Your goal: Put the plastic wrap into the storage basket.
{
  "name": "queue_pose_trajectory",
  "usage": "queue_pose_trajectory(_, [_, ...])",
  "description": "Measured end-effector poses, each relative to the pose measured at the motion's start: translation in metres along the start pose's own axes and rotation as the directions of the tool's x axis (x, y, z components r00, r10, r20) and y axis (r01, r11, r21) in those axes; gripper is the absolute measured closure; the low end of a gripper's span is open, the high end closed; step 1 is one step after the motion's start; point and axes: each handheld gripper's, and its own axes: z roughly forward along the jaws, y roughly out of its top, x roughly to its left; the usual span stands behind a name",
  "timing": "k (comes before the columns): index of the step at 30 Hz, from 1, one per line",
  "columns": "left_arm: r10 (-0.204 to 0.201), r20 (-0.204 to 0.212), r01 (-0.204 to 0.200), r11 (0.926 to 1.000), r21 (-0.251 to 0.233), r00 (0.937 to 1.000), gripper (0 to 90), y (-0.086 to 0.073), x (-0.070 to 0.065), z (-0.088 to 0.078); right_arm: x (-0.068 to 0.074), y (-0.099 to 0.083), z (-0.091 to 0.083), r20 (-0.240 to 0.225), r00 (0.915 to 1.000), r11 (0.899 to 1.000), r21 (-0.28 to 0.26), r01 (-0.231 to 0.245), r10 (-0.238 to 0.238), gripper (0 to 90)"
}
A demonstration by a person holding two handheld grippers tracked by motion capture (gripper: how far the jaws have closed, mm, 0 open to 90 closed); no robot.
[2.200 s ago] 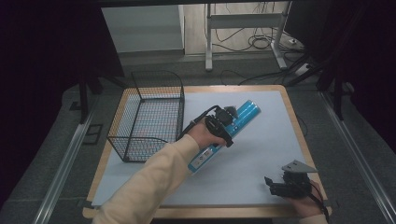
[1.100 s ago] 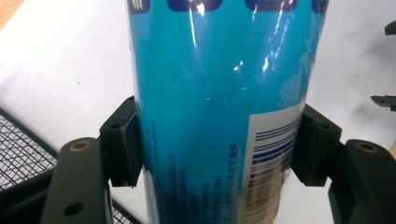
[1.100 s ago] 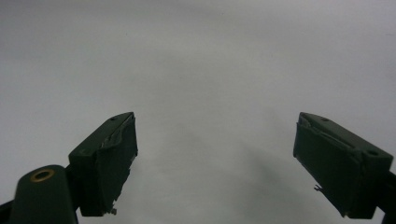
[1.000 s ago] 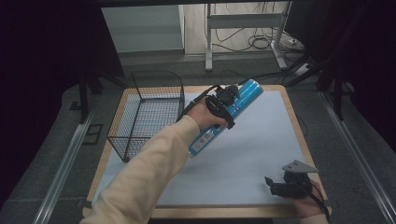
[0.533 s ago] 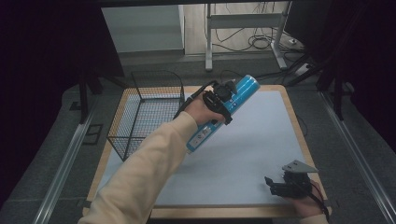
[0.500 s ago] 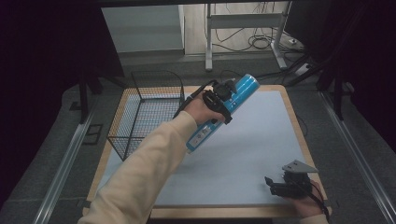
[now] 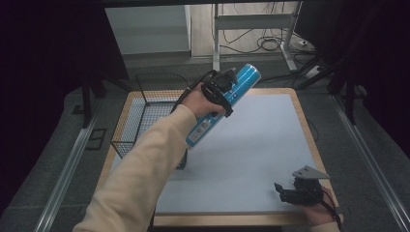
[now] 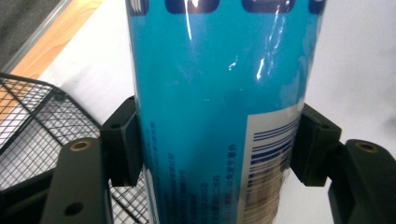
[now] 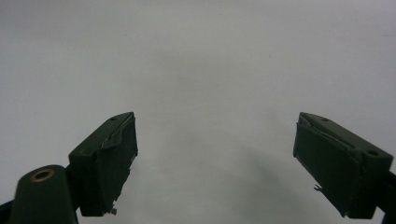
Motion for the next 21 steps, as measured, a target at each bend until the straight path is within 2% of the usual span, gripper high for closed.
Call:
queue_pose_trajectory(3, [0.002, -0.027, -0.002, 1.0, 0.006, 0.9996, 31.6, 0.002, 0.004, -0.002, 0.0, 0.0, 0.001, 0.001, 1.0, 1.0, 0.001, 0.003, -0.003, 13.9])
queue_pose_trajectory(13, [-0.018, -0.056, 0.019, 0.9997, 0.017, 0.9983, 31.6, 0.003, 0.019, -0.006, -0.001, -0.001, 0.0, 0.004, 1.0, 1.0, 0.001, 0.002, -0.002, 13.9])
queue_pose_trajectory(16, [-0.026, -0.079, 0.028, 0.9994, 0.022, 0.9965, 31.6, 0.002, 0.022, -0.006, -0.001, -0.001, 0.0, 0.005, 1.0, 1.0, -0.001, 0.001, -0.001, 13.9])
queue_pose_trajectory(21, [-0.031, -0.075, 0.033, 0.9991, 0.026, 0.9967, 31.6, -0.001, 0.025, -0.004, 0.0, 0.0, -0.001, 0.006, 1.0, 1.0, -0.008, 0.002, -0.002, 13.9])
